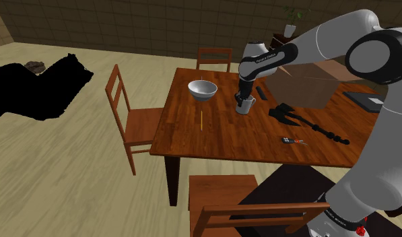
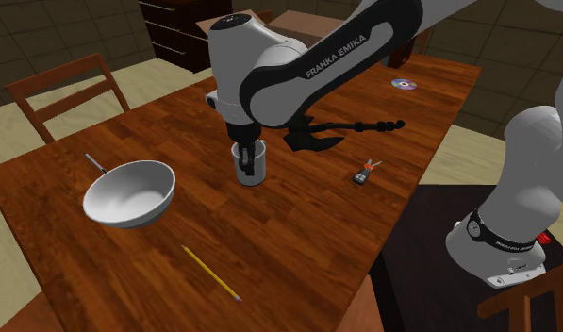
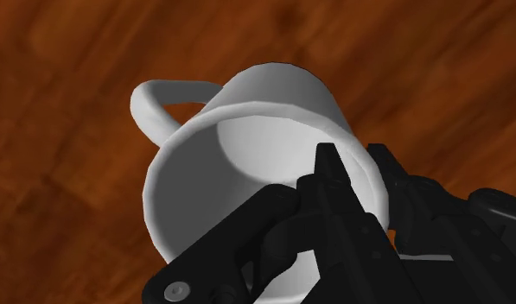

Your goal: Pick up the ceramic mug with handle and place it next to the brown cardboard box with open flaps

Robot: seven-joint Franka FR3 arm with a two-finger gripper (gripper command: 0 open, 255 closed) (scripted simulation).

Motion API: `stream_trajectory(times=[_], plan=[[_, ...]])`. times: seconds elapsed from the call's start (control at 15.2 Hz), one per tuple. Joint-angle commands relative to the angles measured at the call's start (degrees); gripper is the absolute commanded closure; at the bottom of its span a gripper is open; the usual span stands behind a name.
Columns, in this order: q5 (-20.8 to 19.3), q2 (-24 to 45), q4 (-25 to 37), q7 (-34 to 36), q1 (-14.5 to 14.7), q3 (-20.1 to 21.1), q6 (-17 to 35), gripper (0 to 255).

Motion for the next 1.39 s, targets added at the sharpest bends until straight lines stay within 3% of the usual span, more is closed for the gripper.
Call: stream_trajectory(times=[0.0,0.4,1.32], plan=[[0.0,0.0,0.0,0.0,0.0,0.0,0.0,255],[0.0,0.0,0.0,0.0,0.0,0.0,0.0,255],[-0.6,-4.4,5.3,-0.1,0.2,-0.2,-9.6,255]])
